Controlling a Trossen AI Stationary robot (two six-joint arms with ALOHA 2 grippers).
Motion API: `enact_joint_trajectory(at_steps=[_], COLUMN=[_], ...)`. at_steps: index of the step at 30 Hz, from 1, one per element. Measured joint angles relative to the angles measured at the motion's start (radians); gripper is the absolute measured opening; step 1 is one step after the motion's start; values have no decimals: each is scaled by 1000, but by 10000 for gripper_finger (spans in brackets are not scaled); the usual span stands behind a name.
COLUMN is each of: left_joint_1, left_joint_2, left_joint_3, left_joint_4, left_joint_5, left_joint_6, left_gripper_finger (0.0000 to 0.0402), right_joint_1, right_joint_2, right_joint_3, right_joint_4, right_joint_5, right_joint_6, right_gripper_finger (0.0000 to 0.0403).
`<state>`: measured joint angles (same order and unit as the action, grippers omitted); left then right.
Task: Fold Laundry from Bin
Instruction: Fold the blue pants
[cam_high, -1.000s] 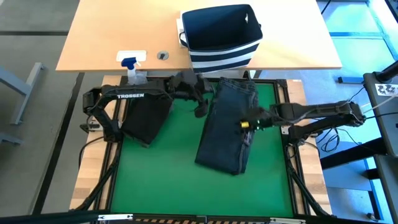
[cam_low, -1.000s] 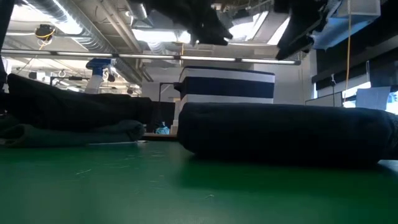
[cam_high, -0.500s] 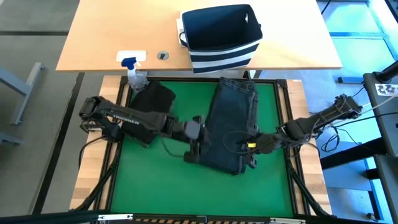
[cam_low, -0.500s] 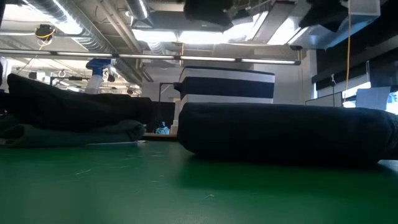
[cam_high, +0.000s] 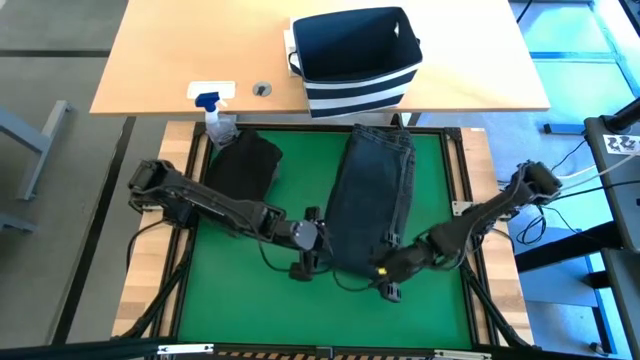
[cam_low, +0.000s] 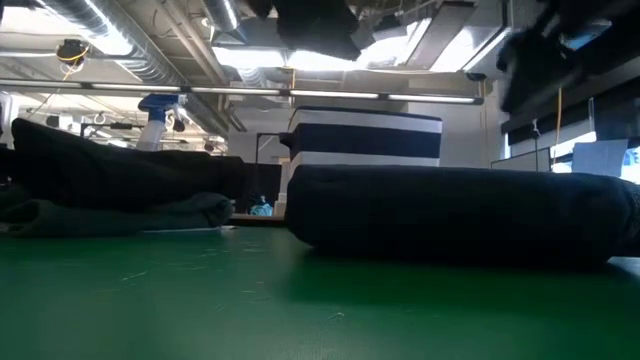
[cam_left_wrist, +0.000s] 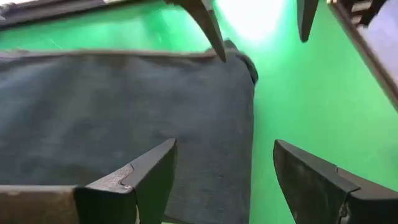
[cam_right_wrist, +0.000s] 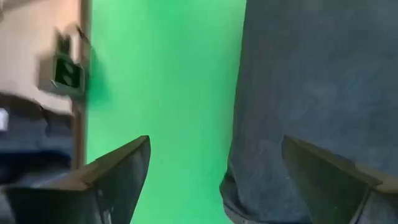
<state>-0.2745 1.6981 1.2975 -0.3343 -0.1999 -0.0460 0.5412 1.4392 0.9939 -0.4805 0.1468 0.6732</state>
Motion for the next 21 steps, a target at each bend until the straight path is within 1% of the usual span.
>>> enact_joint_trajectory(at_steps=[3,7,11,13,15,17,21], left_joint_1=[0,-4,-12,-10,-5,3,16], left_joint_2=[50,137,200,220,239,264,309], left_joint_3=[-7,-7,-7,-7,-6,-6,-5], left_joint_4=[4,32,28,31,28,24,25], left_joint_5=[13,45,24,10,-36,-57,-18], left_joint_6=[2,25,56,57,60,68,82], left_gripper_finger=[259,259,259,259,259,259,259], right_joint_1=[25,30,28,28,28,28,28], right_joint_2=[52,93,111,123,138,162,213], right_joint_3=[0,0,0,0,0,0,0], right_joint_4=[-37,-110,-180,-190,-185,-173,-171], right_joint_5=[-5,-6,-1,0,1,2,20], right_joint_6=[10,62,91,89,84,65,23], right_gripper_finger=[362,354,343,340,337,336,335])
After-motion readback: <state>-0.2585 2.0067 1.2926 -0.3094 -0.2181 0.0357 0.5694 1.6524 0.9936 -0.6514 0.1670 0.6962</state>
